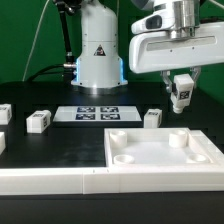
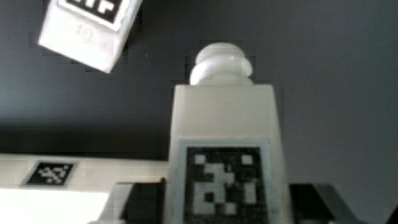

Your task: Assemble one leg

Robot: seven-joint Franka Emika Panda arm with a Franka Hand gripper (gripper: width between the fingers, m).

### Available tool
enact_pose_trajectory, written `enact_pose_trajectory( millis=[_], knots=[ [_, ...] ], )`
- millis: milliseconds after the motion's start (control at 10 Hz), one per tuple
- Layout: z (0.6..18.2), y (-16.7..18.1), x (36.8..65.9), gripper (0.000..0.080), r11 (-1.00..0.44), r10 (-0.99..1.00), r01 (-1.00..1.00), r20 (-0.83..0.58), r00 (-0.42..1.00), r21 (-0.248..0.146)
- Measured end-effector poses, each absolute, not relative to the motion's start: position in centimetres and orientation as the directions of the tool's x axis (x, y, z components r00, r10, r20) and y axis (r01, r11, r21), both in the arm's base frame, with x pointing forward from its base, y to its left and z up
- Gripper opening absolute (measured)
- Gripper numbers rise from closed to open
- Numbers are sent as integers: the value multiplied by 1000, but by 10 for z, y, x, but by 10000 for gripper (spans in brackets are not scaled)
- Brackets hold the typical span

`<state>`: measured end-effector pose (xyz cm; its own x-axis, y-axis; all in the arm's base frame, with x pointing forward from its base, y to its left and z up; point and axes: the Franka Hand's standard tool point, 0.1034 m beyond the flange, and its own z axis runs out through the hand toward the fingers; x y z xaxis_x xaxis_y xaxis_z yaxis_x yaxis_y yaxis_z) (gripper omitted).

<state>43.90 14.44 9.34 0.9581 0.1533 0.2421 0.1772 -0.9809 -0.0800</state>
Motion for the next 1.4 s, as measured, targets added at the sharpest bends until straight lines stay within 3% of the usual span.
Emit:
enact_pose_trajectory(
  millis=[400,800,1100,1400],
  knots=[
    [115,119,483,290,-970,217,240,288,933,-44],
    [111,117,484,290,-964,242,262,281,929,-37],
    [115,109,545,290,-955,273,296,317,908,-26],
    [111,116,578,290,-956,263,292,348,900,-34]
  ],
)
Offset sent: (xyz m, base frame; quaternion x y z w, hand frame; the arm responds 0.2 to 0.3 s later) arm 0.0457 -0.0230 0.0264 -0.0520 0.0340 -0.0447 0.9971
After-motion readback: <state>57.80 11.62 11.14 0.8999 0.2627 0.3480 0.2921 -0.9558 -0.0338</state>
